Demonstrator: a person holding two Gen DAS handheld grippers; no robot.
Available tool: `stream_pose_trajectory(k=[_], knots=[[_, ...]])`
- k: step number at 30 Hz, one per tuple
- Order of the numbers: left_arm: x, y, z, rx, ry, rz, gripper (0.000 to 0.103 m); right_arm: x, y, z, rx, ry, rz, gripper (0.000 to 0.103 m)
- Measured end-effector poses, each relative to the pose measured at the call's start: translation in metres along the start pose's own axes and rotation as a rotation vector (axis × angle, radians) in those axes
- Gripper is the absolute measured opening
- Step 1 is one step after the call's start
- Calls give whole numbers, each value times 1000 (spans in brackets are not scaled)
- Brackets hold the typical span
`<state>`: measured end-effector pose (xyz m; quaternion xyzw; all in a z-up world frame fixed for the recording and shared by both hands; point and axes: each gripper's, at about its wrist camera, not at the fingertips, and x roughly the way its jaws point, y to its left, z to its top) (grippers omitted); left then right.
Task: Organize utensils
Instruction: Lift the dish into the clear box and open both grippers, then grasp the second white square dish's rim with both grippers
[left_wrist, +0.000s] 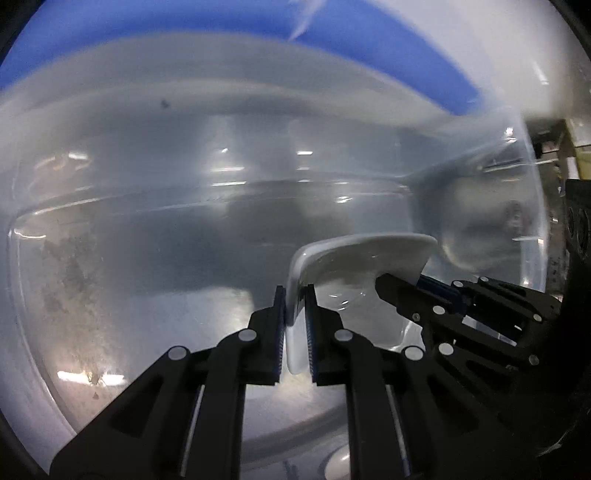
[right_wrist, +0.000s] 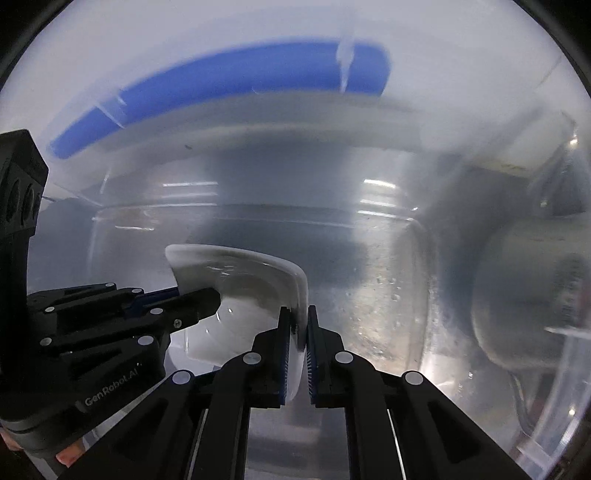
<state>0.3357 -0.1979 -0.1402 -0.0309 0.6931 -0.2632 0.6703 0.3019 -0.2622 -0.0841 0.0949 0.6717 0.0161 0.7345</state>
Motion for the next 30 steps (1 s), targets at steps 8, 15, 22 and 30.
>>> stream_pose_trajectory(k=[8, 15, 22, 30], knots=[[4, -1, -13, -9, -9, 4, 14, 22, 5, 7, 6, 15, -17, 19], [-57, -27, -26, 52, -203, 132, 27, -60, 18, -17, -62, -182, -82, 19], [-196, -111, -155, 283, -626, 134, 28, -193, 0, -150, -172, -500, 97, 19], [-143, -162, -312, 469, -673, 174, 29, -132, -65, -291, -42, -372, 54, 19]])
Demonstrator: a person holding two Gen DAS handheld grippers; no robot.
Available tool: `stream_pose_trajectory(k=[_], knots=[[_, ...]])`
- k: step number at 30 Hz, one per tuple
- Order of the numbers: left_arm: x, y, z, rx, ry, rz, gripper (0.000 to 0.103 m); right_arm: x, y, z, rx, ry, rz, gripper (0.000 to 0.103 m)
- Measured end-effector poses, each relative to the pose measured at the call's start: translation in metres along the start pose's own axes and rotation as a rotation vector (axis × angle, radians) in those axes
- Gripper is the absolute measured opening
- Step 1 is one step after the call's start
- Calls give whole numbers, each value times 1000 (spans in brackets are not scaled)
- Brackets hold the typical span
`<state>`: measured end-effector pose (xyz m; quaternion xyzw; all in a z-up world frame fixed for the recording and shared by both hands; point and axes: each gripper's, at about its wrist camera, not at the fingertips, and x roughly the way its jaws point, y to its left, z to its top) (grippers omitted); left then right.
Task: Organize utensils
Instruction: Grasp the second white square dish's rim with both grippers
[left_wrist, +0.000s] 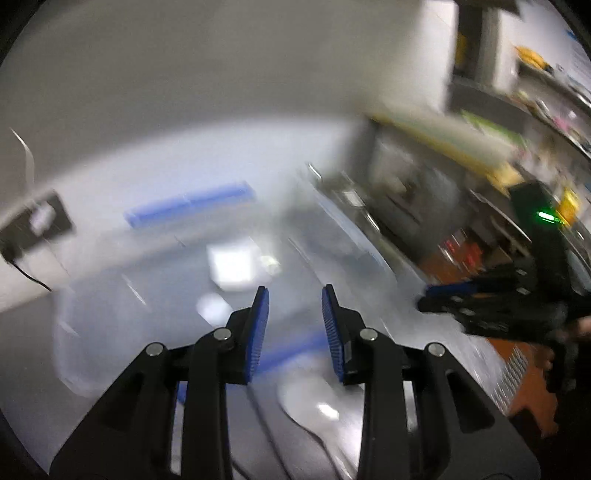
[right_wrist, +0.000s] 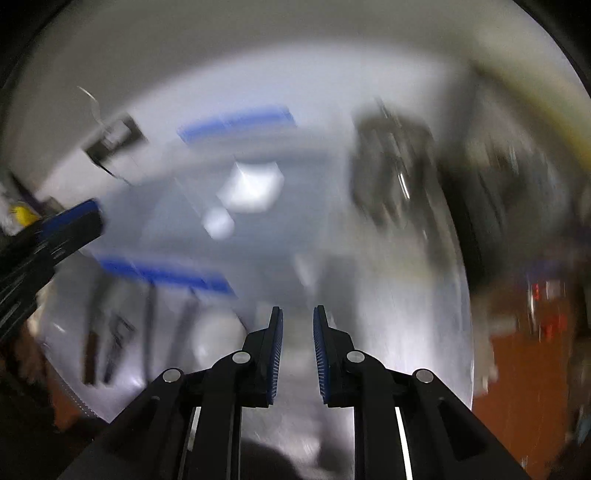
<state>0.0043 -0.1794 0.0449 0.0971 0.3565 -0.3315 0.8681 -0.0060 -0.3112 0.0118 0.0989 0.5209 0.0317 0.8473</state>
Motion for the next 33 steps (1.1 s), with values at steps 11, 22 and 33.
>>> stream_pose_trajectory(k=[11, 22, 33], knots=[[109, -24, -76, -135, 359, -128, 29, 68, -16, -32, 113, 106, 16, 19], [139, -28, -74, -226, 401, -135, 29, 92, -39, -31, 144, 154, 41, 22], [177, -36, -76, -236, 463, -161, 16, 107, -43, -33, 182, 157, 118, 10]])
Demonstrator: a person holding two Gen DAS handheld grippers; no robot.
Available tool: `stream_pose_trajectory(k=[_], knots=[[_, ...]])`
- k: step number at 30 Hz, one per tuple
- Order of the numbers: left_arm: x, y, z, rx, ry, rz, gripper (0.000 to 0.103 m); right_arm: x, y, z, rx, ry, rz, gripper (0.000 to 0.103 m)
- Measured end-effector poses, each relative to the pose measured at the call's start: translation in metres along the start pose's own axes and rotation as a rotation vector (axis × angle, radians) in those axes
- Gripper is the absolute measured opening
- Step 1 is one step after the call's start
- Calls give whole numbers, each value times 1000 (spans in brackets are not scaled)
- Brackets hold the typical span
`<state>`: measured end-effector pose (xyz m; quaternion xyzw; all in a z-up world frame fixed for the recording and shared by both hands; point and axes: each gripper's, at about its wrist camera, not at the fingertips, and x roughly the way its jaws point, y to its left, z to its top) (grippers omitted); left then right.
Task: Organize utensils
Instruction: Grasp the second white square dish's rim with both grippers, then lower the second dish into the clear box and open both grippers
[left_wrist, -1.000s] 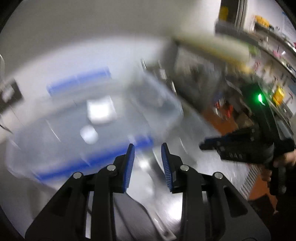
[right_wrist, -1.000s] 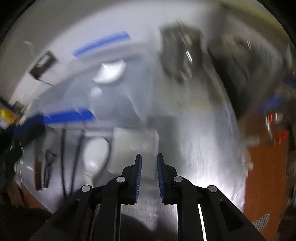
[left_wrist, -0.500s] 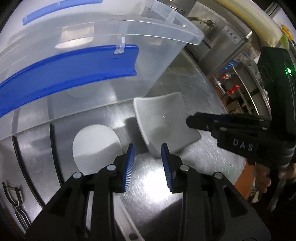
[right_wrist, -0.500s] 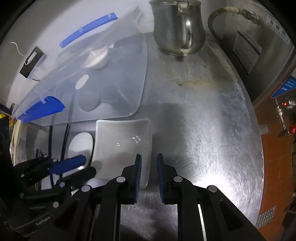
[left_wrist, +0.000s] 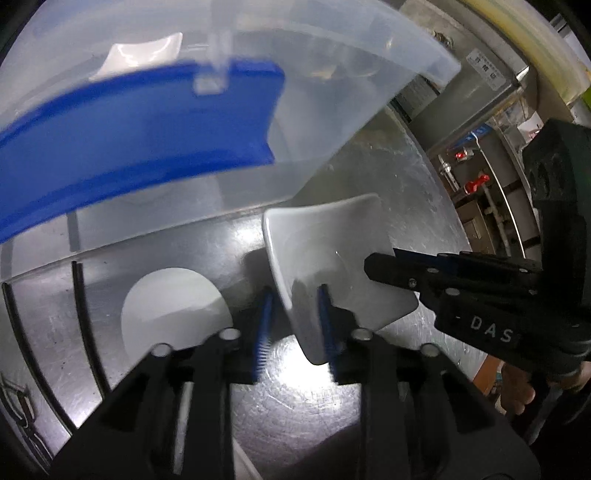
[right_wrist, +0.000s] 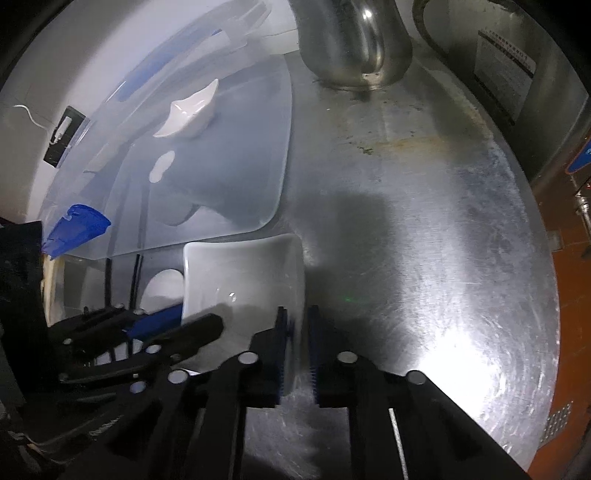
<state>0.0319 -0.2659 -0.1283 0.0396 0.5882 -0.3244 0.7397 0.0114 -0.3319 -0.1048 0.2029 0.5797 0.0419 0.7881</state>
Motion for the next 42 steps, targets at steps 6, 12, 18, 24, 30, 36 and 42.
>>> stream_pose_trajectory(k=[6, 12, 18, 24, 30, 36, 42], knots=[[6, -4, -2, -7, -7, 1, 11, -2, 1, -5, 8, -10, -17, 9], [-30, -20, -8, 66, -78, -19, 9, -40, 9, -20, -9, -79, -59, 9], [-98, -38, 6, 139, -227, -72, 9, -124, 44, -18, -93, -285, -102, 9], [-164, 2, 66, 125, -308, -58, 9, -153, 103, 46, -238, -379, -69, 9], [-177, 69, 150, 45, -237, 59, 9, -113, 152, 144, -282, -302, -74, 9], [-123, 133, 202, -19, -90, 62, 9, -39, 157, 207, -221, -145, -110, 9], [-47, 171, 212, -72, 52, 84, 9, 35, 136, 235, -129, 13, -135, 9]])
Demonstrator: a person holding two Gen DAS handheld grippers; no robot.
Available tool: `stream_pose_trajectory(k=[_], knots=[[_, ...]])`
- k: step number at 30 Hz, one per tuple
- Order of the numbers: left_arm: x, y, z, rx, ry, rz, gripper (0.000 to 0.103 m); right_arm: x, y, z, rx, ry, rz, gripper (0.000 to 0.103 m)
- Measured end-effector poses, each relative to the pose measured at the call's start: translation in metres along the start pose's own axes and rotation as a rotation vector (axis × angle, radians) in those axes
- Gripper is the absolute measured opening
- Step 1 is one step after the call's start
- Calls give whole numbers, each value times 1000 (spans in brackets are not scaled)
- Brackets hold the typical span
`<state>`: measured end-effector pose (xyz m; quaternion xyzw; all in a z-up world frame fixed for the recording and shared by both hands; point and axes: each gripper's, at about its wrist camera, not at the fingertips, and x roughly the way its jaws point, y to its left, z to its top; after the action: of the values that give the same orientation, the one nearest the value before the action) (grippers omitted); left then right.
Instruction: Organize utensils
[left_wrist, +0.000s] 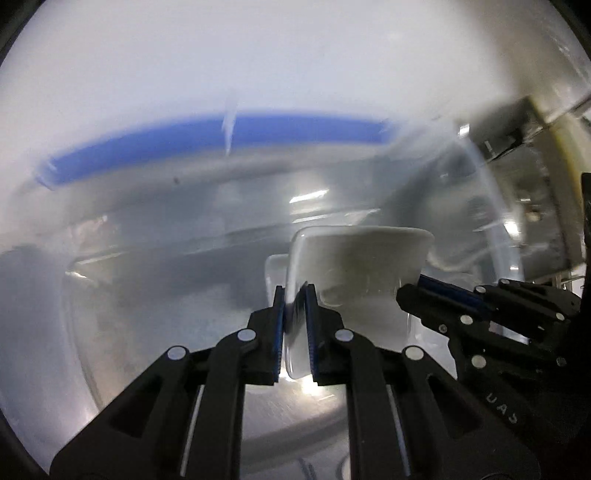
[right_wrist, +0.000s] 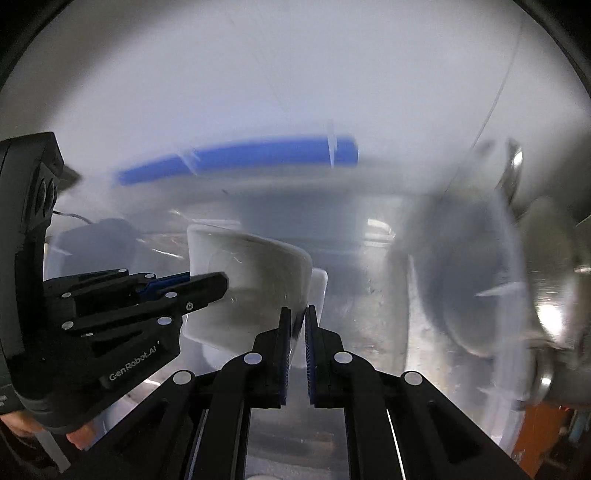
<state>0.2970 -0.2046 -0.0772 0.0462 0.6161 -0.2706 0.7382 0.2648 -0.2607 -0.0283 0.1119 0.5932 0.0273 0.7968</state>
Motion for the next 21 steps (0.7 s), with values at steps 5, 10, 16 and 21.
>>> stream_pose_trajectory(k=[5, 10, 16, 21], knots=[[25, 7, 1, -21, 53, -40, 9, 23, 2, 6, -13, 46, 16, 5], [25, 4, 5, -17, 52, -20, 9, 22, 10, 4, -43, 39, -12, 5], [29, 2, 2, -28, 65, -10, 9, 21, 3, 3, -1, 52, -1, 5], [-34, -8, -8, 23, -109, 40, 9, -59, 9, -27, -42, -80, 121, 6]])
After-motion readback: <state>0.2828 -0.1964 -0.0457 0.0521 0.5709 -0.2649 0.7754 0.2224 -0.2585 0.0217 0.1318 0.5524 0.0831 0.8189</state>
